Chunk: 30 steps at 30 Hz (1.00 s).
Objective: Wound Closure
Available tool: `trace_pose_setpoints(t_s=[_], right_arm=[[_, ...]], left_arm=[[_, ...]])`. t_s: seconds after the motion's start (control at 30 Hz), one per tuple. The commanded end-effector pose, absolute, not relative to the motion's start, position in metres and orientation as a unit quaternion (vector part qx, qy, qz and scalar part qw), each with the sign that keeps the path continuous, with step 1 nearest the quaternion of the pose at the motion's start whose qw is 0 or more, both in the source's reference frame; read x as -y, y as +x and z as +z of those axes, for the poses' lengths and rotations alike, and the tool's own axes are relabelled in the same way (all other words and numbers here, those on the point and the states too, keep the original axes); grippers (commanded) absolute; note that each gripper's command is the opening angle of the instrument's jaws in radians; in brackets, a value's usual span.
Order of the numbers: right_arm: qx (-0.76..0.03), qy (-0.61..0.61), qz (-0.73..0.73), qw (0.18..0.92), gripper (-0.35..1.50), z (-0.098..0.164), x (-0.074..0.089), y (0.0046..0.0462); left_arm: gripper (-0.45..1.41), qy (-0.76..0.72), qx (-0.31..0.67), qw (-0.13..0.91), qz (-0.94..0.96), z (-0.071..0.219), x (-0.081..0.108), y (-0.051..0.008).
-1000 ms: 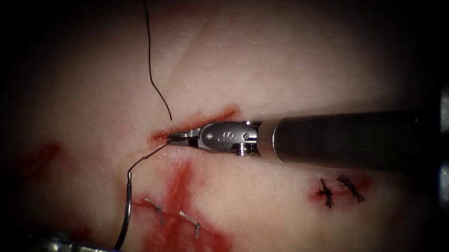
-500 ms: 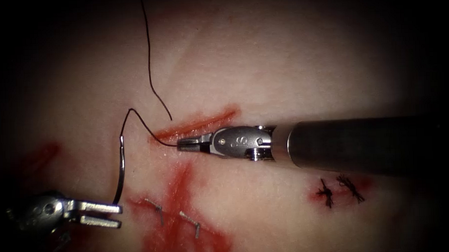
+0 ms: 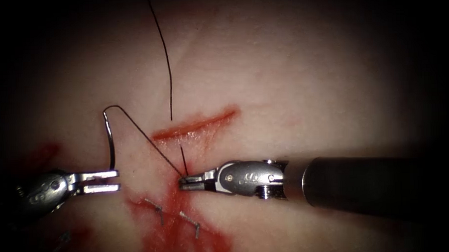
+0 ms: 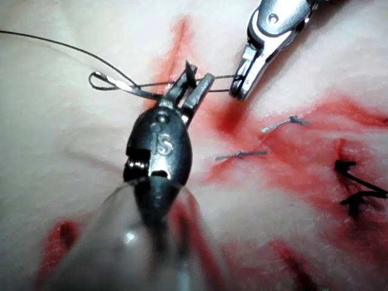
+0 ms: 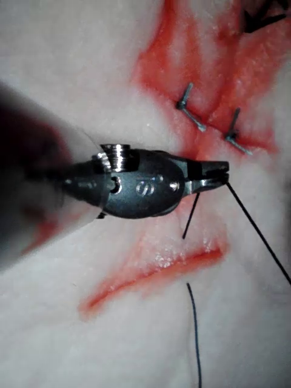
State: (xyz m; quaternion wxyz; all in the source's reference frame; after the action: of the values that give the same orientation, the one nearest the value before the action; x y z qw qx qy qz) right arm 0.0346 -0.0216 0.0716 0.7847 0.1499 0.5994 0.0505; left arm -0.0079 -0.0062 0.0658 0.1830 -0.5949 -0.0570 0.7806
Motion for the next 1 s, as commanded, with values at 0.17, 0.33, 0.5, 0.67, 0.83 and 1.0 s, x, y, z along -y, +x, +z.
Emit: trace_pose_setpoints(t_s=[0.17, 0.33, 0.5, 0.67, 0.83, 1.0], right_arm=[[-0.605, 0.159, 0.044, 0.779, -0.35, 0.0690, 0.0250, 0.0367], [-0.604, 0.158, 0.049, 0.780, -0.35, 0.0686, 0.0248, 0.0370], [-0.595, 0.136, 0.067, 0.789, 1.18, 0.0693, 0.0225, 0.0366], [-0.595, 0.118, 0.061, 0.793, 1.27, 0.0701, 0.0202, 0.0353], [-0.590, 0.100, 0.057, 0.799, 1.28, 0.0715, 0.0187, 0.0347], [-0.589, 0.072, 0.052, 0.804, 1.18, 0.0733, 0.0175, 0.0344]], left_arm=[[-0.45, -0.592, 0.039, 0.198, 0.780, 0.0676, 0.0081, -0.0081], [-0.45, -0.582, 0.028, 0.209, 0.785, 0.0670, 0.0090, -0.0080], [-0.45, -0.590, 0.025, 0.227, 0.774, 0.0653, 0.0080, -0.0064], [-0.45, -0.584, 0.016, 0.246, 0.774, 0.0638, 0.0075, -0.0029], [-0.45, -0.576, 0.002, 0.255, 0.777, 0.0630, 0.0081, 0.0008], [-0.45, -0.567, -0.007, 0.263, 0.781, 0.0631, 0.0084, 0.0015]])
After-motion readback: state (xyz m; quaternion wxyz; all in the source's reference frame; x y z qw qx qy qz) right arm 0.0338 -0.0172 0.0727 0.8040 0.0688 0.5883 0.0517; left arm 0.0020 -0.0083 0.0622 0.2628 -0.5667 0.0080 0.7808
